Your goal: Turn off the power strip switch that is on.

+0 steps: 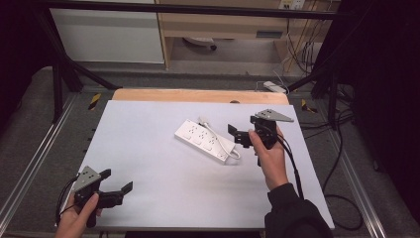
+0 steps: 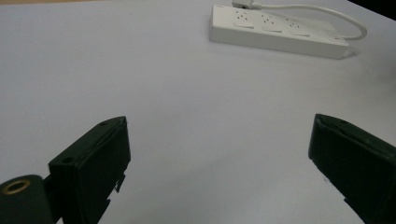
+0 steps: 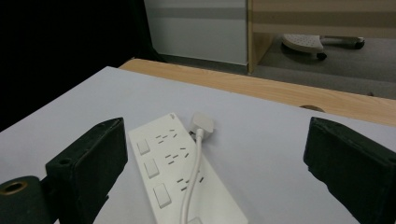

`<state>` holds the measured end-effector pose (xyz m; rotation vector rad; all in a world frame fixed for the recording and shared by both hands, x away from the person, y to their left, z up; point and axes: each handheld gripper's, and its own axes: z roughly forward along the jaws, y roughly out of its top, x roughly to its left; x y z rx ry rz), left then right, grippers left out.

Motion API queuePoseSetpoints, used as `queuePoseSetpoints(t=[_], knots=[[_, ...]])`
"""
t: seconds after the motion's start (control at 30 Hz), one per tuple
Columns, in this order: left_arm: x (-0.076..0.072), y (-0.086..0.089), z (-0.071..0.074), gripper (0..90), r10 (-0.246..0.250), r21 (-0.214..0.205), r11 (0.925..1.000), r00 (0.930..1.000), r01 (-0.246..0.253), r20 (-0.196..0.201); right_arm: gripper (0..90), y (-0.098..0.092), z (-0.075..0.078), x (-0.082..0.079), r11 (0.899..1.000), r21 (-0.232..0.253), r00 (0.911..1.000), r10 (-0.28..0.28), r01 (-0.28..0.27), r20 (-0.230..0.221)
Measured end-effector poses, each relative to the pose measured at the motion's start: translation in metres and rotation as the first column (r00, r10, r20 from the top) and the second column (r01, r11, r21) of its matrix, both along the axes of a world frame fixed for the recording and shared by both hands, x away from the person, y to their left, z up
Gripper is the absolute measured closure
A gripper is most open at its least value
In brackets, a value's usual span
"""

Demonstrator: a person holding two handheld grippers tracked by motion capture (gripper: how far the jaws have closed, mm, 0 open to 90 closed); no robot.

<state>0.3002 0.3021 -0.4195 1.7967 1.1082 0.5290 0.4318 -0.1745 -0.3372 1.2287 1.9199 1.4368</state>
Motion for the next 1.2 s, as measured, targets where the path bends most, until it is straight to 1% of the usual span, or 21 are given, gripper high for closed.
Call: queuePoseSetpoints(t=[0.3,0.5,0.67,0.97,1.1,1.2], knots=[[-0.001,0.001,0.0,5.5,0.002,0.001,1.0,1.0,-0.002,0.001,6.7,-0.027,0.002,-0.012,1.0,0.008,0.9996,-0.025,0.025,0.012],[0.0,0.0,0.0,5.5,0.003,0.0,1.0,1.0,-0.003,0.0,6.7,-0.041,0.002,-0.02,0.999,-0.003,0.9993,-0.031,0.032,0.018],[0.0,0.001,0.0,5.5,0.003,0.003,1.0,1.0,-0.003,0.002,6.6,-0.054,0.002,-0.027,0.999,0.01,0.9988,-0.042,0.042,0.025],[0.0,0.0,0.0,5.5,0.005,-0.001,1.0,1.0,-0.005,0.004,5.8,-0.069,-0.001,-0.036,0.997,0.017,0.9969,-0.069,0.069,0.038],[0.0,0.0,0.0,5.5,0.006,-0.002,1.0,1.0,-0.006,0.002,5.8,-0.074,-0.002,-0.04,0.997,0.016,0.9957,-0.079,0.078,0.049],[0.0,0.0,0.0,5.5,0.005,-0.002,1.0,1.0,-0.005,0.005,6.2,-0.078,-0.005,-0.042,0.996,0.007,0.9944,-0.091,0.091,0.053]])
